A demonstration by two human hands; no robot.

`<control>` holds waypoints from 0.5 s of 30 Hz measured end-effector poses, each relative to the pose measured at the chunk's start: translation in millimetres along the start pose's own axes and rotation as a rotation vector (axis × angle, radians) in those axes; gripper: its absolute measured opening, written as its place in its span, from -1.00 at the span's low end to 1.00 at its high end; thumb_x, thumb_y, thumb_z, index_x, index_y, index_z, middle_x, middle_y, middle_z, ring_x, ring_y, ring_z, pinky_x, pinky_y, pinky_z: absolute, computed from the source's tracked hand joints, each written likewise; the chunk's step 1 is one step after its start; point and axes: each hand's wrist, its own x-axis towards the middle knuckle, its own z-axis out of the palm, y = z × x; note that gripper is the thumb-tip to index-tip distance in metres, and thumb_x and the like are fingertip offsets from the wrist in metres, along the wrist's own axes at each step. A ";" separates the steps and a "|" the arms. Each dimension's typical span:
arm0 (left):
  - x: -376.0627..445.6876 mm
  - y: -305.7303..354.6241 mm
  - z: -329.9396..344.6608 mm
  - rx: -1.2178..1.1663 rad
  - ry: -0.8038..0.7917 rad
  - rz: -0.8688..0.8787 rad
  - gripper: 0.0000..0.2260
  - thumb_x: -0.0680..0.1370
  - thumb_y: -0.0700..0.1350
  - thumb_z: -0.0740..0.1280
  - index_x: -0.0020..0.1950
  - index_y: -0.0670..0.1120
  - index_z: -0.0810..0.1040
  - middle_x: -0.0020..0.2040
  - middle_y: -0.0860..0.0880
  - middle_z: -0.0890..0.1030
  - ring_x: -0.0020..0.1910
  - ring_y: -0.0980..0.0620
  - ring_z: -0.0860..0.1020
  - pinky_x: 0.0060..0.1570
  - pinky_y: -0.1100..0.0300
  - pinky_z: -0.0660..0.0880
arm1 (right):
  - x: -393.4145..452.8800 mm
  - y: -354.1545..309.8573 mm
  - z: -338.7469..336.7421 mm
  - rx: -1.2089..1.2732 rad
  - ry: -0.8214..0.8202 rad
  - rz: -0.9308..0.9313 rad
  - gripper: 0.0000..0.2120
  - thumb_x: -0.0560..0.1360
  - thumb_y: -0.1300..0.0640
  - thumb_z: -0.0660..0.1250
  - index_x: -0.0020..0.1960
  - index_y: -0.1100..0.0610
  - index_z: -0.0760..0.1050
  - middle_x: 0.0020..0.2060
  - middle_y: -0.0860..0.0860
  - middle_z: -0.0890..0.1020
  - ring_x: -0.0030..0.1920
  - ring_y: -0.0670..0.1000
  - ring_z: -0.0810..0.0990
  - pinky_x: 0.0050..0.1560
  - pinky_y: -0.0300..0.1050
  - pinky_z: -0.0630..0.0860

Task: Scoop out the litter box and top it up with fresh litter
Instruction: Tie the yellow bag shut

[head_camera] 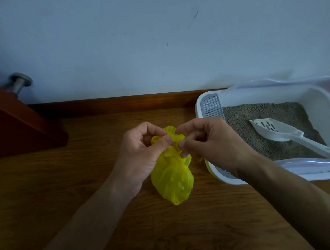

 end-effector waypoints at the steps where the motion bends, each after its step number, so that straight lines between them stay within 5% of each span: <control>1: -0.7 0.3 0.4 -0.001 -0.009 0.011 -0.90 0.46 -0.27 0.46 -0.06 -0.21 0.59 -0.28 -0.04 0.61 -0.27 0.07 0.58 -0.28 0.26 0.53 | 0.3 -1.1 -0.3 0.037 -0.031 0.049 -0.82 0.47 0.31 0.43 0.07 0.20 0.59 -0.31 0.14 0.71 -0.30 0.12 0.65 -0.35 -0.07 0.46; 9: -5.0 2.8 -3.1 0.137 -0.129 0.158 -0.86 0.41 -0.15 0.46 -0.08 -0.13 0.59 -0.25 -0.01 0.61 -0.26 0.11 0.54 -0.27 0.24 0.49 | 1.0 -0.5 -2.1 0.078 -0.214 0.142 -0.86 0.48 0.25 0.44 -0.07 0.34 0.56 -0.29 0.17 0.71 -0.34 0.07 0.67 -0.43 -0.19 0.45; 15: -7.8 -3.5 -5.7 0.343 -0.115 0.292 -0.91 0.48 -0.14 0.48 -0.07 -0.03 0.61 -0.23 0.01 0.60 -0.24 0.05 0.57 -0.28 0.18 0.52 | 0.4 9.5 2.8 -0.578 0.057 -0.271 -0.74 0.41 0.03 0.52 -0.27 0.14 0.50 -0.49 -0.03 0.52 -0.47 -0.12 0.43 -0.43 -0.24 0.34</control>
